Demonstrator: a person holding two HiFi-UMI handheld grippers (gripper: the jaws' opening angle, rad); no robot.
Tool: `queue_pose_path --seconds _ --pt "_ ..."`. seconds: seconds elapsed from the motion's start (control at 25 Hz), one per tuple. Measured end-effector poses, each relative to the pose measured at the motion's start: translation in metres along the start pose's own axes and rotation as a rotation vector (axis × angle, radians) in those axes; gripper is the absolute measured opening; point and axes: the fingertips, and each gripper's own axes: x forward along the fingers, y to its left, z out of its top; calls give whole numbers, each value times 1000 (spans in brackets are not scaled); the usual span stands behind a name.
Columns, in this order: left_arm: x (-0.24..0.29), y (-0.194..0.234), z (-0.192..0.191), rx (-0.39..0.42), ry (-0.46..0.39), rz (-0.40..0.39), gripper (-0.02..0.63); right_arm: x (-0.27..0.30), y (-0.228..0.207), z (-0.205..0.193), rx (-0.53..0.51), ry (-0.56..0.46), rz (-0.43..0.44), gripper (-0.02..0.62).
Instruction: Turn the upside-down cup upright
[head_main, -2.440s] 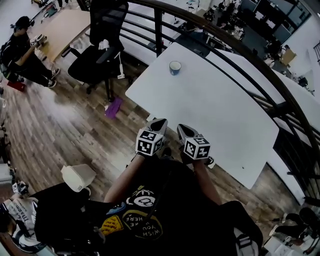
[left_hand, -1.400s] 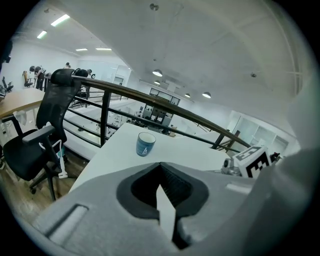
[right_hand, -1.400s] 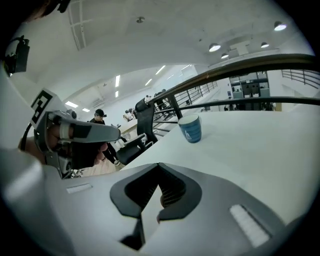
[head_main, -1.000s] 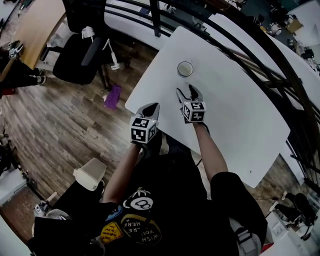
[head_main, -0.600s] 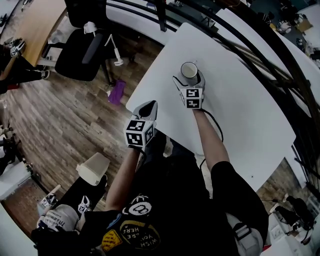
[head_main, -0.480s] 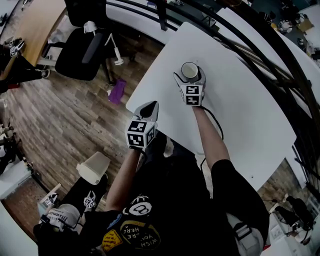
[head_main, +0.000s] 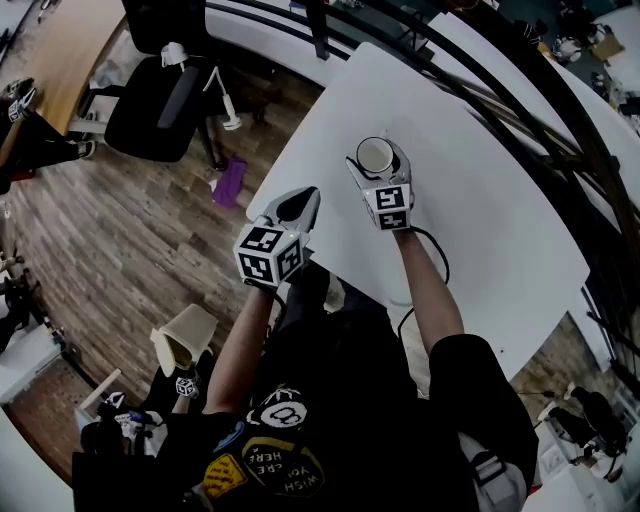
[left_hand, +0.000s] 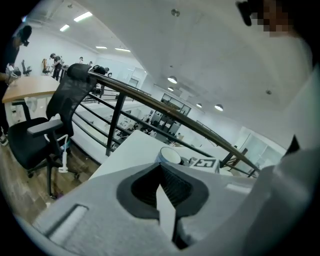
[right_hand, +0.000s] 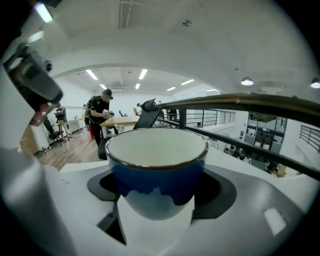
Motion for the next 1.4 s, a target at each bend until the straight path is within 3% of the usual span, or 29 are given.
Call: queue_pose_path --seconds 0.16,0.2,0.28,0.36,0.44,0.52,0.68,0.76,0.92,1.0,1.12,1.32,1.4 --pt "10 -28 38 -13 16 -146 6 -53 35 40 -90 -54 92 399" --pt "10 -42 46 -18 25 -203 51 -64 42 47 -129 -55 100 399" --pt "6 -71 55 -18 47 -308 209 -87 55 61 -210 -57 115 399" --pt "1 -88 47 42 89 -308 229 -111 72 68 -256 -66 137 399" --pt "5 -92 26 149 173 -267 230 -131 85 73 -291 -72 140 399" --pt "5 -99 7 163 247 -276 225 -146 95 77 -344 -60 119 399" --pt "-2 -110 -3 67 259 -258 64 -172 106 81 -444 -54 90 400" --pt "-4 -114 -8 26 270 -273 55 -180 109 80 -461 -63 119 400" --pt "-14 -129 -21 -138 285 -348 57 -204 116 76 -441 -113 203 403" --pt "-17 -126 -20 -158 260 -342 55 -210 116 75 -425 -135 213 399" --pt "-20 -104 -3 -181 200 -310 55 -213 108 76 -308 -170 217 391" --pt "-24 -78 23 -229 91 -299 55 -217 74 92 291 -294 216 383" --pt "-24 -75 31 -233 57 -298 55 -215 64 95 478 -343 234 364"
